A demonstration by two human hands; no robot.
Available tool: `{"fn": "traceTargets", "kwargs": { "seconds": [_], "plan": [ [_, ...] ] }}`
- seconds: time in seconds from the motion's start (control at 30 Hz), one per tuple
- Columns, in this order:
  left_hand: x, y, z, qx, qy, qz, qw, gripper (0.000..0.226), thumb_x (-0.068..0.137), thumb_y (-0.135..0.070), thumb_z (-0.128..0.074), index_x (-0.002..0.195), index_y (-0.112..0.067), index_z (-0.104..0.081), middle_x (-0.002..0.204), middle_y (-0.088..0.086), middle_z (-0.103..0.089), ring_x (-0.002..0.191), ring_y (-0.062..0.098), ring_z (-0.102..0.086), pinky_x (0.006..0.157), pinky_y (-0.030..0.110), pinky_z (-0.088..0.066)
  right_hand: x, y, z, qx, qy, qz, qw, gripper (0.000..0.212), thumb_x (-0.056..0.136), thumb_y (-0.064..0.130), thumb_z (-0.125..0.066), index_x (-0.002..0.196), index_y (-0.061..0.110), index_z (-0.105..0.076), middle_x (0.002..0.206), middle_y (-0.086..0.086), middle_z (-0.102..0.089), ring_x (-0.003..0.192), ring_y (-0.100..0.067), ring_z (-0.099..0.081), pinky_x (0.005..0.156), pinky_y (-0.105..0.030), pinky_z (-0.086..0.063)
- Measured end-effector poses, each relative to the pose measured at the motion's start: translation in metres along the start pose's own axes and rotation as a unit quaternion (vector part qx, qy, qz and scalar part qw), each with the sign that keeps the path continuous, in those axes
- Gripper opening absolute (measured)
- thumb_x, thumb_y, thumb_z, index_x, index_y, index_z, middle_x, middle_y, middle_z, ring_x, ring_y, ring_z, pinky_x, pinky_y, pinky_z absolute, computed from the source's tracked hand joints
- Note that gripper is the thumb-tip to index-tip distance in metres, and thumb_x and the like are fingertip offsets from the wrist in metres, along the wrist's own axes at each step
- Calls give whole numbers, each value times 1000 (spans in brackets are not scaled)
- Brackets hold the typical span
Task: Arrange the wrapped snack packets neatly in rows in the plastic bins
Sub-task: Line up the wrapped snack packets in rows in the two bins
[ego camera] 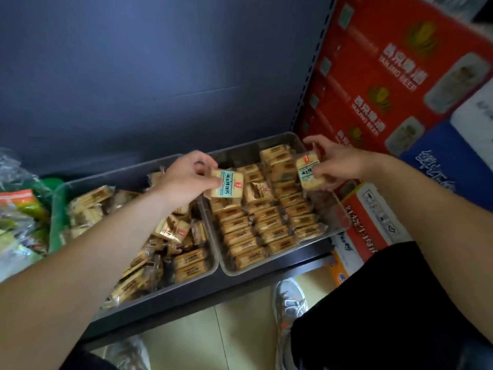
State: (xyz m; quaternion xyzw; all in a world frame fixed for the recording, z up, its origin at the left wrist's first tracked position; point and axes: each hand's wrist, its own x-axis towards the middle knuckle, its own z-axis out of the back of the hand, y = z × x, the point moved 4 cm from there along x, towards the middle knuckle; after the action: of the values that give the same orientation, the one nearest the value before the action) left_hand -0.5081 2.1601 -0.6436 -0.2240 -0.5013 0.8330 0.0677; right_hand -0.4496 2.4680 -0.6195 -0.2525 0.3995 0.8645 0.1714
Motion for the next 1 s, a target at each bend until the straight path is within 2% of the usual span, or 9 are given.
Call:
{"fn": "traceTargets", "kwargs": {
  "seconds": [0.1, 0.23, 0.33, 0.43, 0.57, 0.7, 0.83, 0.93, 1.0],
  "plan": [
    [16, -7, -28, 61, -16, -14, 998, 28, 82, -12, -82, 99, -21, -62, 103, -5, -68, 90, 10, -68, 59, 18, -55, 0, -19, 9, 16, -2, -26, 1000, 52, 91, 0, -65, 129, 31, -46, 117, -10, -60, 95, -33, -72, 76, -47, -63],
    [56, -11, -84, 79, 40, -46, 995, 34, 77, -11, -86, 96, -24, -61, 99, -4, -69, 93, 14, -68, 78, 29, -56, 7, -44, 15, 15, -17, -73, 997, 36, 91, 6, -67, 118, 23, -49, 105, -15, -66, 75, -24, -74, 58, -32, -60],
    [83, -12, -126, 95, 66, -66, 991, 32, 81, -14, -84, 101, -25, -62, 105, -7, -67, 98, 11, -66, 87, 31, -56, 15, -55, 12, 17, 5, -69, 997, 34, 91, 11, -71, 114, 25, -50, 107, -9, -69, 88, -21, -73, 66, -31, -58],
    [97, -9, -157, 161, 33, -124, 979, 31, 82, -13, -82, 98, -28, -61, 106, -11, -56, 100, 13, -61, 86, 26, -49, 25, -64, 8, -7, 15, -47, 999, 39, 86, 9, -77, 104, 29, -49, 114, -6, -67, 99, -22, -70, 74, -33, -59],
    [100, 0, -169, 245, -3, -152, 958, 29, 82, -29, -81, 104, -35, -64, 113, -14, -45, 108, 13, -54, 95, 33, -48, 31, -68, 6, 32, 21, -10, 999, 43, 82, -3, -77, 99, 24, -49, 116, -12, -67, 104, -28, -70, 88, -49, -60],
    [85, -6, -160, 95, 21, -108, 989, 31, 95, -42, -65, 124, -30, -67, 124, -11, -55, 117, 12, -54, 102, 31, -42, 33, -63, 6, 29, 12, 21, 999, 42, 83, -6, -75, 95, 23, -47, 110, -9, -70, 103, -25, -70, 85, -41, -61],
    [62, -11, -172, -40, 133, -53, 989, 55, 85, -32, -80, 134, -25, -56, 118, -11, -68, 105, 2, -66, 92, 24, -53, 35, -53, 3, 21, 8, 43, 999, 41, 81, -4, -78, 94, 22, -49, 106, -11, -70, 103, -29, -69, 89, -46, -57],
    [63, -6, -176, -56, 97, -52, 992, 46, 86, -20, -80, 126, -23, -58, 109, -9, -71, 93, -4, -68, 80, 13, -53, 37, -52, 5, 9, -8, 47, 999, 39, 82, -3, -78, 101, 23, -56, 113, -8, -68, 100, -23, -68, 89, -39, -56],
    [65, 4, -176, -25, 82, -47, 995, 46, 86, -21, -80, 129, -21, -61, 113, -10, -71, 100, 2, -67, 81, 13, -50, 39, -57, 9, -19, -27, 41, 999, 41, 84, 3, -78, 114, 24, -59, 123, -2, -64, 105, -19, -65, 94, -38, -55]
  ]
}}
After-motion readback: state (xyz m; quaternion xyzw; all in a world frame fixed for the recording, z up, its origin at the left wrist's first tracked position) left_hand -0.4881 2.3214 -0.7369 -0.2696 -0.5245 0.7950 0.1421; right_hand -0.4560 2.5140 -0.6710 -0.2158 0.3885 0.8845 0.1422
